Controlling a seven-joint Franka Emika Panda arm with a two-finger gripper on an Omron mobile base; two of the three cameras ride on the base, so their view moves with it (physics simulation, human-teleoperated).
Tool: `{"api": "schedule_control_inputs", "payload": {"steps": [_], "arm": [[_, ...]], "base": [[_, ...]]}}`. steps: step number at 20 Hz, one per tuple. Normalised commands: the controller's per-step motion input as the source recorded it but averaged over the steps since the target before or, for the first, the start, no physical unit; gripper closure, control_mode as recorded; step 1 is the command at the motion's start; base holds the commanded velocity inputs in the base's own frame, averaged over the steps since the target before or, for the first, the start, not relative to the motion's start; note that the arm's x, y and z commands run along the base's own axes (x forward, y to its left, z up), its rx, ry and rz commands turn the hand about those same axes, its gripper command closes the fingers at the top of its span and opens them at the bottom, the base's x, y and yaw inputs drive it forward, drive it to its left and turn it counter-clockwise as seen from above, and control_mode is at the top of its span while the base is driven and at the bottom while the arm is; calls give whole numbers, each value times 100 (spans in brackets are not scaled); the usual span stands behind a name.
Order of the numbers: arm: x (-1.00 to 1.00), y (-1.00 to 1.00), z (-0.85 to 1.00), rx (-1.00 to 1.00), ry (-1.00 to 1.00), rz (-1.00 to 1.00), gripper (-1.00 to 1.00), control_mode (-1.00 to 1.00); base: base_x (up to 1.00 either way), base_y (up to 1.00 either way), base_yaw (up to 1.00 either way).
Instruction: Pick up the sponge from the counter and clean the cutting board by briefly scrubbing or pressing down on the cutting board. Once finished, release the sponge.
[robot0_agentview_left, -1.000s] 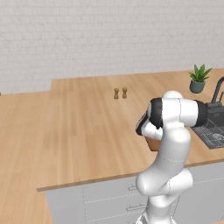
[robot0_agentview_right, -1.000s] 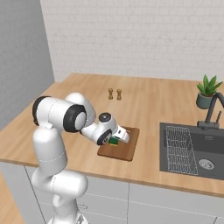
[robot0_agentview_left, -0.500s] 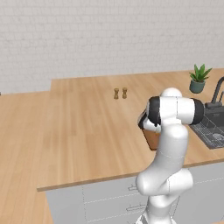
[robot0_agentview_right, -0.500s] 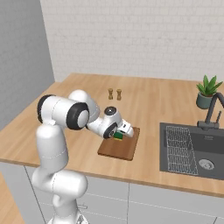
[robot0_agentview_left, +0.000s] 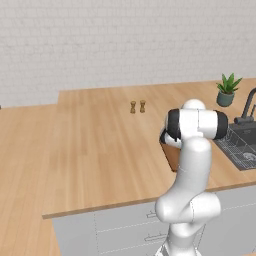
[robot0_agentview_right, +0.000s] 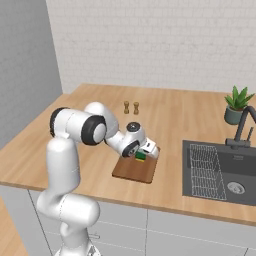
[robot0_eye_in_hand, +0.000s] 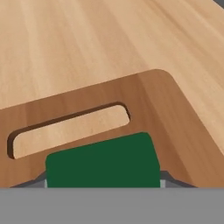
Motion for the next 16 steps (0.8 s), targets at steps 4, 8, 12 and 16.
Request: {"api": "schedule_control_inputs", "payload": {"steps": [4,8,12,16], "arm": [[-6,0,-85,-3,0,-7,100,-100],[-2,-26,-3,0,0,-3,100,-100],[-19,-69,34,0,0,0,100,-100],[-21,-81,33,0,5,0,100,-100]], "base": [[0,0,0],[0,0,0],[0,0,0],[0,0,0]]}}
